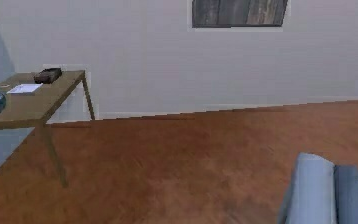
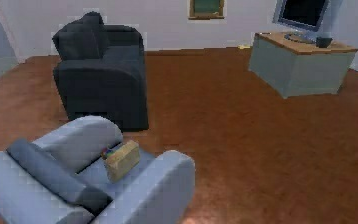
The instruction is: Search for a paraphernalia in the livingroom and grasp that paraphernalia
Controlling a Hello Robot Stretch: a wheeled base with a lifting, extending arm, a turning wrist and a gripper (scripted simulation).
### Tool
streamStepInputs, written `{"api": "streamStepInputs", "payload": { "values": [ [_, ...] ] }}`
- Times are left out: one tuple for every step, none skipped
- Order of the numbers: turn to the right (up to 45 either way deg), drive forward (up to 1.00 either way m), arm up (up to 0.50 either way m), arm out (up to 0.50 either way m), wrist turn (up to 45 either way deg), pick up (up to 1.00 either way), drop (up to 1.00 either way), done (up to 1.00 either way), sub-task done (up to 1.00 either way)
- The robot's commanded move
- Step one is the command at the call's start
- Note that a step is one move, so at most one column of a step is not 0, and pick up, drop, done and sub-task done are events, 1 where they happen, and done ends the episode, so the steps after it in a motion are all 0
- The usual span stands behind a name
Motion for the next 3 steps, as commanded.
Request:
{"api": "streamStepInputs", "payload": {
  "values": [
    [-45.0, 0.0, 0.0, 0.0, 0.0, 0.0, 0.0, 0.0, 0.0],
    [-45.0, 0.0, 0.0, 0.0, 0.0, 0.0, 0.0, 0.0, 0.0],
    [-45.0, 0.0, 0.0, 0.0, 0.0, 0.0, 0.0, 0.0, 0.0]
  ]
}}
